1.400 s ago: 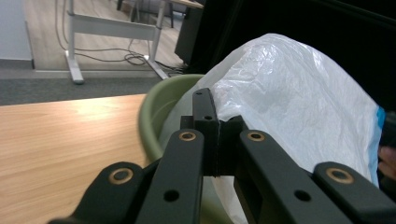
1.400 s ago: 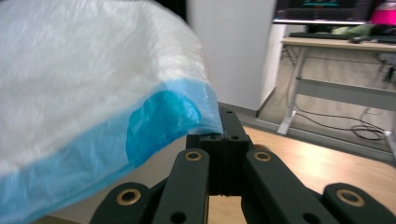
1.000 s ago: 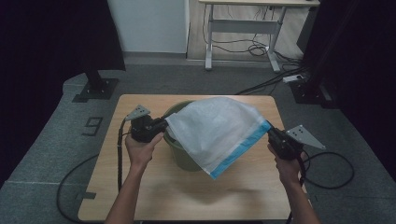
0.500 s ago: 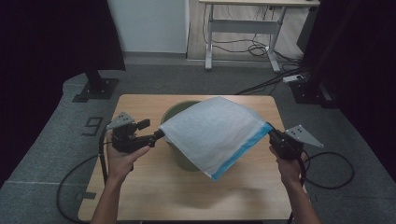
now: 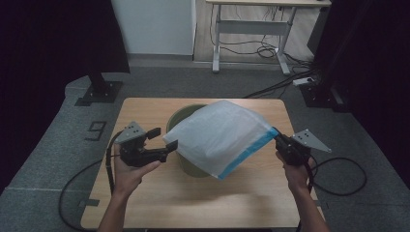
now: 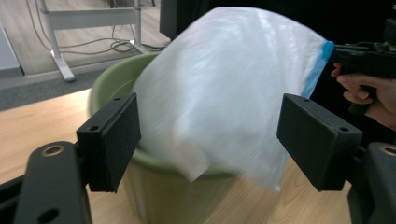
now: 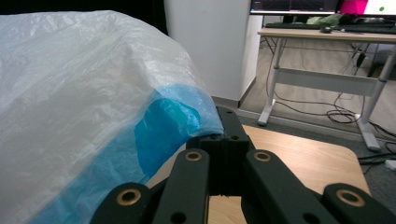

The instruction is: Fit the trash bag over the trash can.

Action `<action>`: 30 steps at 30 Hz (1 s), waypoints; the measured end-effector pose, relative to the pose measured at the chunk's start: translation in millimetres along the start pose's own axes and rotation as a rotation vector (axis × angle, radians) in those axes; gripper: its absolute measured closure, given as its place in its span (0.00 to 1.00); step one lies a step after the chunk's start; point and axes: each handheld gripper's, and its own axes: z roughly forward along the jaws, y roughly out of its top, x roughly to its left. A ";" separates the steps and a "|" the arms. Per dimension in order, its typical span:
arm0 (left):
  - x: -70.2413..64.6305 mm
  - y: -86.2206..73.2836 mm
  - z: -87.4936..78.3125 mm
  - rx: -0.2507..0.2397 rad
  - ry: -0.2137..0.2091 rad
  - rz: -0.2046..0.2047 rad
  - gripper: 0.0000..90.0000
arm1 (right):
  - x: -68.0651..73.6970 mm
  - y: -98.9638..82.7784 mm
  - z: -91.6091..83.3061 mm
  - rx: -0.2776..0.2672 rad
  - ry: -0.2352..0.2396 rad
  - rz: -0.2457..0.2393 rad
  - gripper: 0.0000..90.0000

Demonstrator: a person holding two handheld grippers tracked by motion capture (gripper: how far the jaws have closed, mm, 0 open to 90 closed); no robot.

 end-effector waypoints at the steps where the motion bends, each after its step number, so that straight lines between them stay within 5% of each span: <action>1: -3.6 1.7 3.2 0.004 0.000 0.009 0.24 | 1.5 -0.1 0.6 0.002 0.004 -0.002 0.98; 13: -19.1 15.4 45.8 0.041 0.002 0.016 0.26 | 7.4 -1.3 6.3 0.010 0.026 -0.002 0.98; 18: -23.5 22.6 61.4 0.048 0.039 0.026 0.28 | 9.9 -0.7 8.3 0.010 0.036 0.000 0.98; 30: -18.6 34.6 23.2 -0.041 0.075 0.022 0.28 | 5.5 -0.6 7.9 0.021 0.018 0.007 0.98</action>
